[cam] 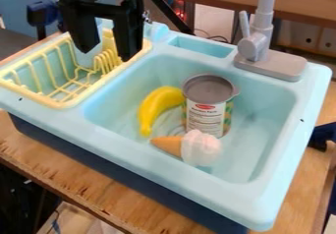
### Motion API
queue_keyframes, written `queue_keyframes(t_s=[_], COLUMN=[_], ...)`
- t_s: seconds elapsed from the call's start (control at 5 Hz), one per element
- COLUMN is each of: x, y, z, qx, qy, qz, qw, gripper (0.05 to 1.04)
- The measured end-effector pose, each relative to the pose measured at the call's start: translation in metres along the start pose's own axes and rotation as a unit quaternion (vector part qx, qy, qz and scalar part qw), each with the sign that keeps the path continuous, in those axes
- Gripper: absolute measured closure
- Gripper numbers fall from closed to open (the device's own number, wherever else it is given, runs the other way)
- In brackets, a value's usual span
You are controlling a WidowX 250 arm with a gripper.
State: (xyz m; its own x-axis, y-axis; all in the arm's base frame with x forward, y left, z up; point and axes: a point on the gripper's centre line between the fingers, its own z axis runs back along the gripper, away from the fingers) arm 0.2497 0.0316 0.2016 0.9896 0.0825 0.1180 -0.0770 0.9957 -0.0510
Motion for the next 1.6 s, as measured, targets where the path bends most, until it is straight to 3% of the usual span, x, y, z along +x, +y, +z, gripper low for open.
queue_keyframes(t_s=[0.4, 0.6, 0.8, 1.0, 1.6], x=[0.012, 0.031, 0.043, 0.054, 0.073], y=[-0.002, -0.015, -0.017, -0.020, -0.010], z=[-0.018, -0.027, -0.039, -0.048, -0.059], qx=[0.005, 0.010, 0.019, 0.041, 0.079], qy=[0.016, -0.009, -0.009, -0.004, -0.012], qz=[-0.002, -0.020, -0.026, -0.036, -0.033], qw=[0.9999, 0.9997, 0.9994, 0.9985, 0.9963], gripper=[0.087, 0.087, 0.087, 0.087, 0.087])
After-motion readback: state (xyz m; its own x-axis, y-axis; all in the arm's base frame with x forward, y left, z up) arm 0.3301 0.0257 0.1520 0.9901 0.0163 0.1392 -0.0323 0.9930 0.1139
